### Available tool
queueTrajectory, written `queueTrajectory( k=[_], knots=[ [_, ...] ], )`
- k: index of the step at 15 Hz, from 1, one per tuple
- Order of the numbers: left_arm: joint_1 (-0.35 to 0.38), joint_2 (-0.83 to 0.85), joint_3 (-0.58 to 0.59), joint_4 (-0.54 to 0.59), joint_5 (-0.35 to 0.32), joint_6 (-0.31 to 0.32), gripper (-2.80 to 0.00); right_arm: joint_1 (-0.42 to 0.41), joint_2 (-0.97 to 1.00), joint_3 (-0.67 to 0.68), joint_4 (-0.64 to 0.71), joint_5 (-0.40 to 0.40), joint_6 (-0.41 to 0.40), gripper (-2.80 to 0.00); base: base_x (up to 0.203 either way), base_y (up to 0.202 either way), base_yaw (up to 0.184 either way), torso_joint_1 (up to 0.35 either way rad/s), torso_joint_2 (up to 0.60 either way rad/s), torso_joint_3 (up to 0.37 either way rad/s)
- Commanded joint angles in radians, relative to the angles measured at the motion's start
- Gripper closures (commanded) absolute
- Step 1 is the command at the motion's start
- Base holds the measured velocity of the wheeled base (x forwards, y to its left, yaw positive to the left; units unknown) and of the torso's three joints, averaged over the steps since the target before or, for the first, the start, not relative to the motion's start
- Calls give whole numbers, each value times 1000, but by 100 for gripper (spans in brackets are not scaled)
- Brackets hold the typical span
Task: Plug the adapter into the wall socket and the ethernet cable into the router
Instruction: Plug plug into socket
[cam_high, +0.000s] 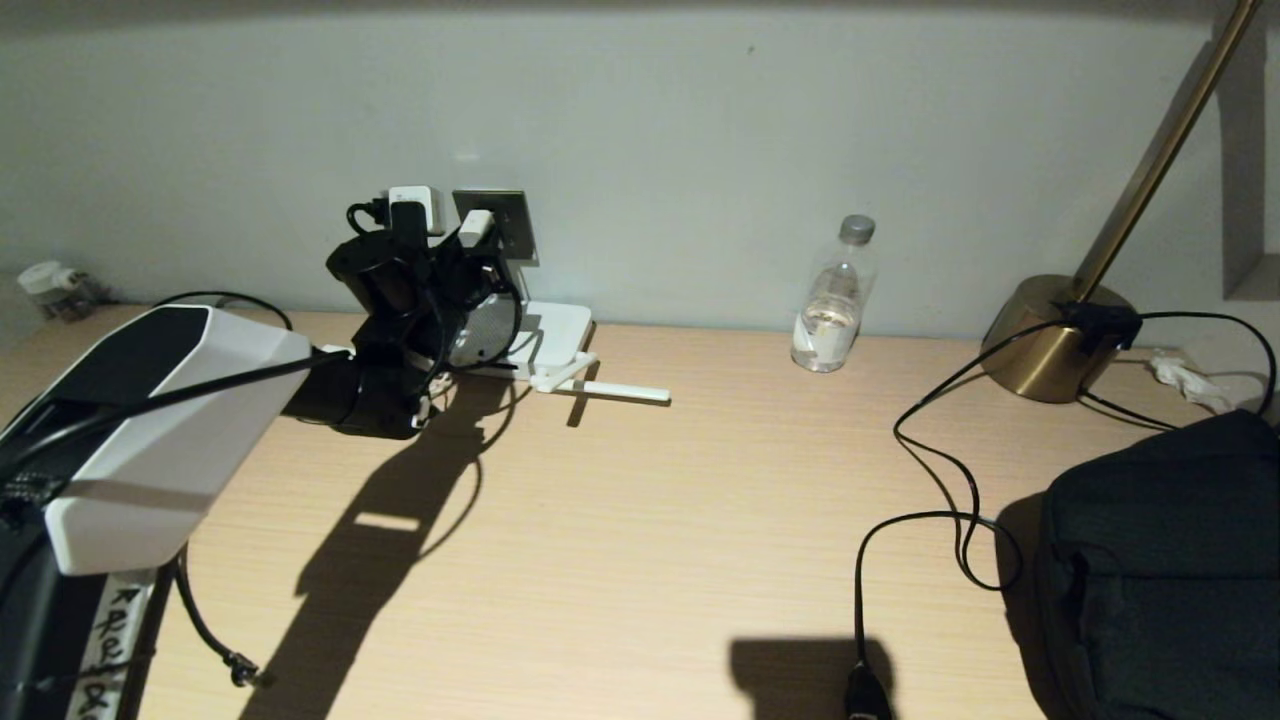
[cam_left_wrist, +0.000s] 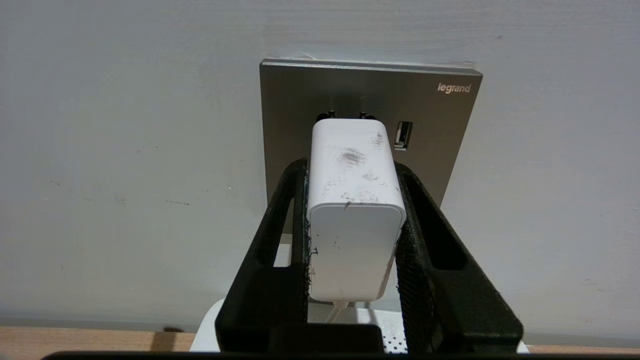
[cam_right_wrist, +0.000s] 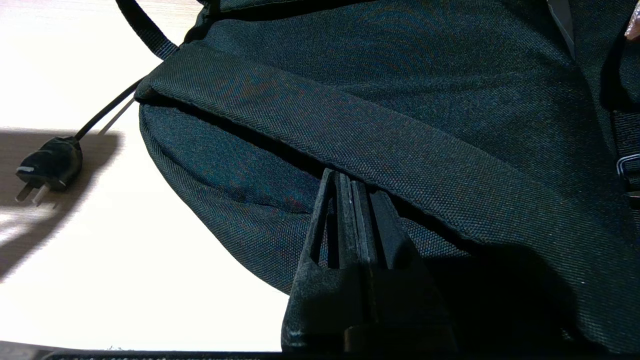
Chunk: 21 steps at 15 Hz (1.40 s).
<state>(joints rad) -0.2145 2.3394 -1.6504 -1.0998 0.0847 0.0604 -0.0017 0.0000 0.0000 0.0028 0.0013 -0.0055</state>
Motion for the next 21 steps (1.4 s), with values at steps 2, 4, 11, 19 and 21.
queueTrajectory(
  k=[2, 4, 11, 19, 21],
  knots=[
    [-2, 1, -2, -6, 0, -1, 0, 0, 2, 0, 0, 1, -1, 0, 0, 0, 0, 0, 0, 0],
    [-2, 3, -2, -6, 0, 1, 0, 0, 2, 0, 0, 0, -1, 0, 0, 0, 0, 0, 0, 0],
    [-2, -13, -3, 10, -16, 1, 0, 0, 2, 0, 1, 0, -1, 0, 0, 0, 0, 0, 0, 0],
    [-2, -31, -2, 57, -37, 1, 0, 0, 2, 0, 0, 0, -1, 0, 0, 0, 0, 0, 0, 0],
    [-2, -33, -2, 61, -39, 1, 0, 0, 2, 0, 0, 0, -1, 0, 0, 0, 0, 0, 0, 0]
  ],
)
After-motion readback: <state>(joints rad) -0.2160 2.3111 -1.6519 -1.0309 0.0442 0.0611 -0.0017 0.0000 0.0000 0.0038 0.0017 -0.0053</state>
